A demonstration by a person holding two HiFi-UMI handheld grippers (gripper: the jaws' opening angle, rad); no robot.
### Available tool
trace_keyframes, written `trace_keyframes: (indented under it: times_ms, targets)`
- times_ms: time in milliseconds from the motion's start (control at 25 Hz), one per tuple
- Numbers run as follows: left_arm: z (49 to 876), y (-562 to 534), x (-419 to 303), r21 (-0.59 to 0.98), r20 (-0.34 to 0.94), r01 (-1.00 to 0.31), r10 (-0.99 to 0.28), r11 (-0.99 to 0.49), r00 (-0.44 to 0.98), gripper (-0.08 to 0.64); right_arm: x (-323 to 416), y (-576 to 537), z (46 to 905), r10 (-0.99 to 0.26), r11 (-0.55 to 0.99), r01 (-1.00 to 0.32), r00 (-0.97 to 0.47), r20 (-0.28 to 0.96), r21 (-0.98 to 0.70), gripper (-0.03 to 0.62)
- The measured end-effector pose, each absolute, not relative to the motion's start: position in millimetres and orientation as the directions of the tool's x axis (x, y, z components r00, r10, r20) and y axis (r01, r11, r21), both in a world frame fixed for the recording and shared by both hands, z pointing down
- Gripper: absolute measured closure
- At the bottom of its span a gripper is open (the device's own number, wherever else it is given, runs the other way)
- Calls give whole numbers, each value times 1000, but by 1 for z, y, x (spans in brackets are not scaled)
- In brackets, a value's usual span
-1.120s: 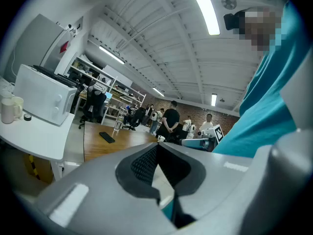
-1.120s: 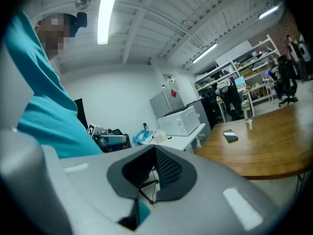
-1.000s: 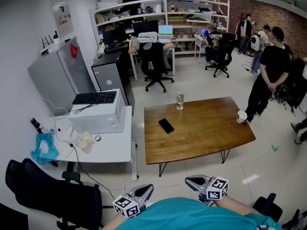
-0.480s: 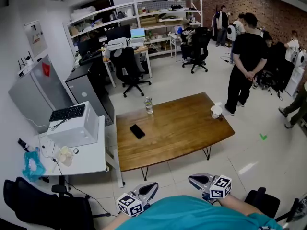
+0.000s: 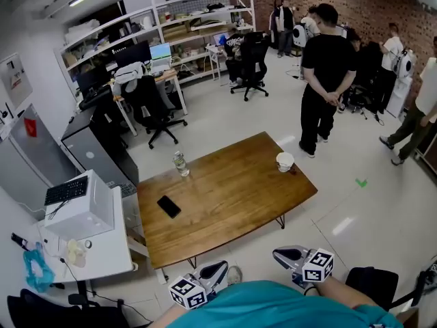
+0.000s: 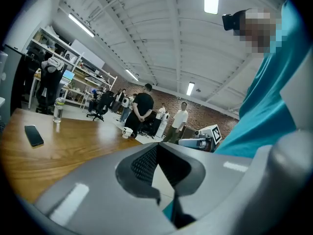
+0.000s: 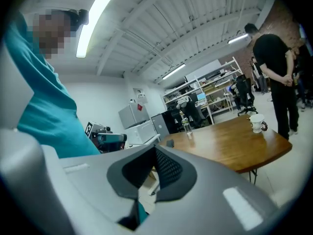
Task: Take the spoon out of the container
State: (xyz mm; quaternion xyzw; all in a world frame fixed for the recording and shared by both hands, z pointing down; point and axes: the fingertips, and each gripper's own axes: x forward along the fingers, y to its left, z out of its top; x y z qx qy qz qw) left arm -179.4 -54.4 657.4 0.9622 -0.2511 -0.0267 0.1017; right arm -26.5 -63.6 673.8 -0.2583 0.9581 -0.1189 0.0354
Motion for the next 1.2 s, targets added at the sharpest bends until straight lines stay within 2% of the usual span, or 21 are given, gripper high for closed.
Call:
trace_keyframes:
  times_ms: [160, 400, 640, 800, 960, 1080, 1200]
  targets:
    - [688, -172, -178, 240, -40, -432, -454, -869, 890, 560, -27, -169, 694, -537, 818, -528, -843, 25, -227, 591]
    - [707, -340, -252, 248, -38, -345, -365, -905, 930, 560, -99, -322, 701, -601, 773, -599, -797, 61, -211, 591]
    - [705, -425, -225, 318, 18, -323, -335, -892, 942, 560, -72, -404, 678, -623, 754, -618, -780, 58, -220, 591]
    - [703, -455, -165, 343, 51, -374, -380, -862, 924, 558, 0, -434, 679, -610, 761, -601, -791, 46, -245, 591]
    - [701, -493, -45, 346, 109, -453, -444, -822, 889, 518, 109, -467, 671, -523, 827, -510, -852, 6, -236, 591]
    - [726, -531, 42, 404, 200, -519, -481, -753, 854, 457, 186, -486, 671, -447, 865, -431, -895, -3, -256, 591]
    - [755, -574, 106, 493, 301, -576, -493, -652, 816, 398, 239, -500, 659, -404, 856, -394, -914, 42, -334, 591]
